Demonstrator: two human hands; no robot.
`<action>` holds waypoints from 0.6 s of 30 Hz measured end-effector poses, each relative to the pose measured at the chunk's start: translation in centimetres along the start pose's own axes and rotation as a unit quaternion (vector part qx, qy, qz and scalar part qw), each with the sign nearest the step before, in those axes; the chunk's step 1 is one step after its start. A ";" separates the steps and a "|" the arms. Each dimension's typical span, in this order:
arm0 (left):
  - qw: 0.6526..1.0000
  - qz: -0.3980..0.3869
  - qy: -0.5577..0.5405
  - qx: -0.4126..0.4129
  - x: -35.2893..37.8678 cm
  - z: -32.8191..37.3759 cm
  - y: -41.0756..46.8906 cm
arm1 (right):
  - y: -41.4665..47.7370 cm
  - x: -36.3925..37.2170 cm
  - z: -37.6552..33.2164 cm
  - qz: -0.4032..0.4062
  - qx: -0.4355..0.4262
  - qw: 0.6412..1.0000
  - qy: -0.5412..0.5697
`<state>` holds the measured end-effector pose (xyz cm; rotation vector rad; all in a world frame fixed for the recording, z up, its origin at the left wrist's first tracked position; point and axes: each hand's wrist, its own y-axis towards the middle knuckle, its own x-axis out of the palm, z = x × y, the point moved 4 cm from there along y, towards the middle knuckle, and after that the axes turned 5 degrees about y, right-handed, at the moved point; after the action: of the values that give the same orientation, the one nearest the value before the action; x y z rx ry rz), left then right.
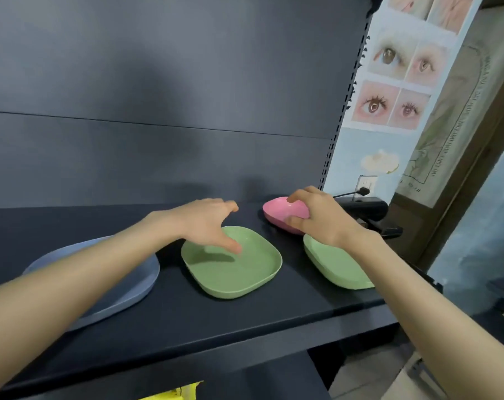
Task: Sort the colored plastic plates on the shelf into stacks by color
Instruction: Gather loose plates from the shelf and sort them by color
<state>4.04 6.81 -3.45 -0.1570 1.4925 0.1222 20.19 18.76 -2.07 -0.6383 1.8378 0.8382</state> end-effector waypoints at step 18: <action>0.986 -0.064 -0.038 -0.150 1.6 -0.3 7.0 | 9.6 4.1 10.6 -0.177 0.046 0.983 0.027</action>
<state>2.64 13.58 -5.30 -0.4847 1.3768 0.2477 17.51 32.74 -6.28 -0.9021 1.7304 0.5024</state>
